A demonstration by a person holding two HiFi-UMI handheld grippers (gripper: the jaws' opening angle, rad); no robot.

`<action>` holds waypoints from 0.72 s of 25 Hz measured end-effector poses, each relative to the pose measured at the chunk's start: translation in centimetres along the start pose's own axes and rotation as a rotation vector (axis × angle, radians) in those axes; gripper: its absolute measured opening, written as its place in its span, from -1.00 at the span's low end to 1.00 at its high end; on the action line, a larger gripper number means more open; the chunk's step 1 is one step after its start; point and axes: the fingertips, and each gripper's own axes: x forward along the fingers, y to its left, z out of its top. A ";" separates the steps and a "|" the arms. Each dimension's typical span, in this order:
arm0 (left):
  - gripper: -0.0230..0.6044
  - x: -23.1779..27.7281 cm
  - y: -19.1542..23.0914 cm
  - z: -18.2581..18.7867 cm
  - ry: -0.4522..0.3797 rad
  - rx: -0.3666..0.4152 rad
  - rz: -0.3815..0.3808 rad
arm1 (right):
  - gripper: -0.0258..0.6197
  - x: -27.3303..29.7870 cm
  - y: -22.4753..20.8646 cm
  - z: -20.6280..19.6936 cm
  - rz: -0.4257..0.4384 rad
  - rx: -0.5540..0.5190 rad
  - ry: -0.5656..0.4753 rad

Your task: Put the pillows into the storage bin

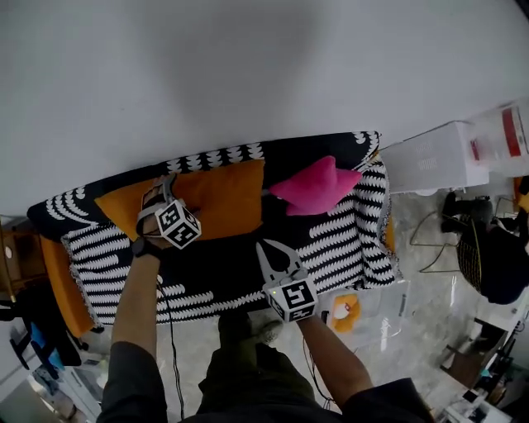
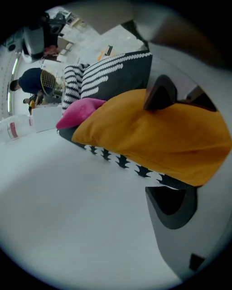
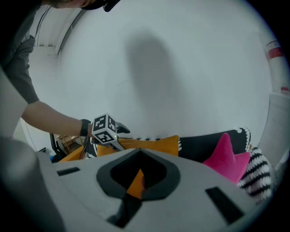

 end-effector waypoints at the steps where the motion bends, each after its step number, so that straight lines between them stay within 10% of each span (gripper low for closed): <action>1: 0.71 0.7 0.2 -0.3 0.007 0.011 -0.034 | -0.92 0.7 0.1 -0.1 0.003 0.003 0.008; 11: 0.81 3.9 -6.1 -4.2 0.181 0.132 -0.533 | -0.92 4.3 -1.0 -2.2 0.004 0.022 0.075; 15: 0.72 4.8 -8.4 -6.0 0.225 0.220 -0.516 | -0.92 4.4 -1.4 -2.6 -0.002 0.022 0.088; 18: 0.20 5.3 -8.1 -5.8 0.194 0.252 -0.466 | -0.92 4.5 -1.4 -2.9 -0.008 0.029 0.090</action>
